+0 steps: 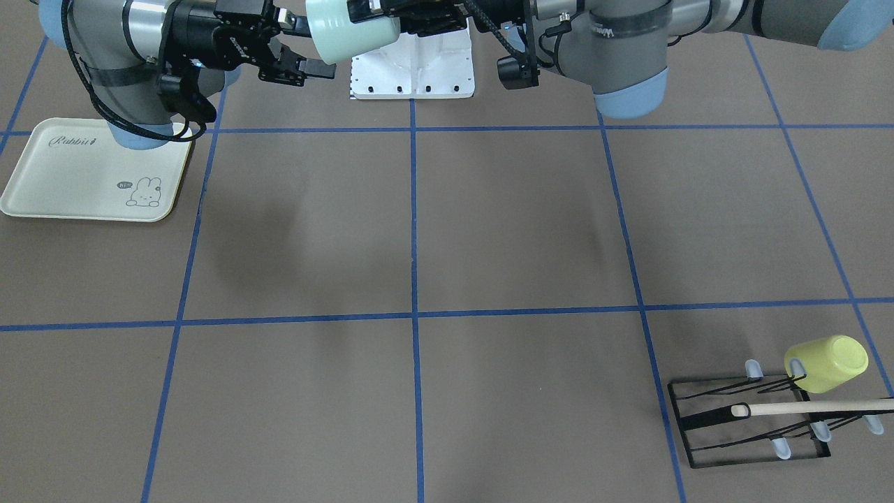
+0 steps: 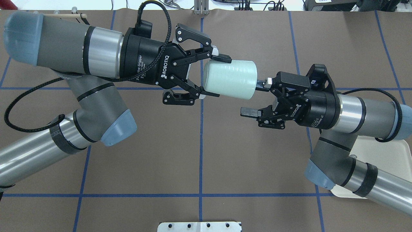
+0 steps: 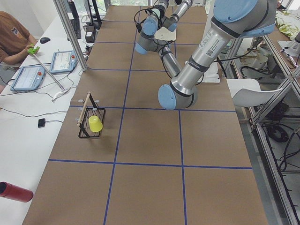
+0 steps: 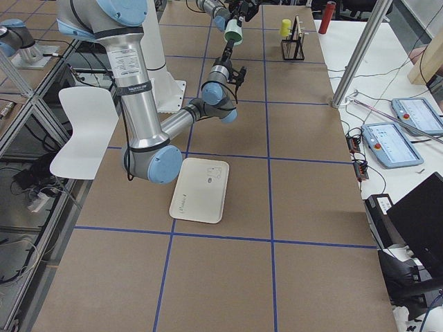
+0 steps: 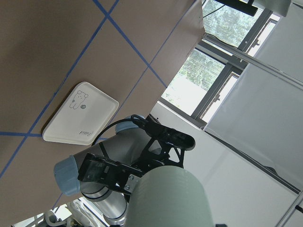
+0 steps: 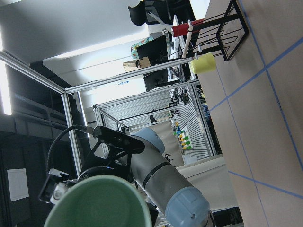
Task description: Left arm grabs green cup and hands to right arm on tray
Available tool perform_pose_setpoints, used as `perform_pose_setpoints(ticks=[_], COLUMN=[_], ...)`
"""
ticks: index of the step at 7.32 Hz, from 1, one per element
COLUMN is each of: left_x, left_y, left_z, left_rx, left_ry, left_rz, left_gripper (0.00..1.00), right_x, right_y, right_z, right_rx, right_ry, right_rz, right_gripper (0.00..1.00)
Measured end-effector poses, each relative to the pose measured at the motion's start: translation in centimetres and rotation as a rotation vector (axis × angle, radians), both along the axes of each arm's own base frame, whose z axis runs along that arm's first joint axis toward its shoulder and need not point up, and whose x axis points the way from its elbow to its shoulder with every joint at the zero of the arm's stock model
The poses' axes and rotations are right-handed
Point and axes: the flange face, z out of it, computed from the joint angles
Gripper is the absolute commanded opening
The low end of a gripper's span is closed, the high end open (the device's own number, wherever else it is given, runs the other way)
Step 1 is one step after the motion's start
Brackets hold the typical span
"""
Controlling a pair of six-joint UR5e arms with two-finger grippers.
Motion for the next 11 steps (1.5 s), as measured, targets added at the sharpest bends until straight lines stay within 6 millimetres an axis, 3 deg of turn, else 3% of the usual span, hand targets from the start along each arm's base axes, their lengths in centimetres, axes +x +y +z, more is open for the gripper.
perform_pose_setpoints(ticks=[2,6,8,9,10,11], left_x=[0.6,1.9,2.5,2.7,2.9,3.0], left_y=[0.5,1.8,2.2,2.4,2.5,2.6], left_z=[-0.4,-0.9,-0.8,-0.8,-0.7,-0.7], left_rx=[-0.006,-0.009,-0.010,-0.010,-0.009,-0.006], left_ry=[0.015,0.026,0.024,0.023,0.023,0.023], left_rz=[0.001,0.026,0.038,0.043,0.046,0.045], left_gripper=[0.00,0.00,0.00,0.10,0.90,1.00], right_x=[-0.2,-0.2,0.0,0.1,0.2,0.2], right_y=[0.8,1.6,1.7,1.7,1.7,1.7], right_z=[0.1,0.2,0.3,0.4,0.4,0.5], right_rx=[0.019,0.041,0.045,0.044,0.044,0.044], right_ry=[-0.031,-0.065,-0.080,-0.088,-0.092,-0.095], right_rz=[-0.017,-0.030,-0.026,-0.023,-0.022,-0.021], right_gripper=[0.60,0.42,0.21,0.02,0.00,0.00])
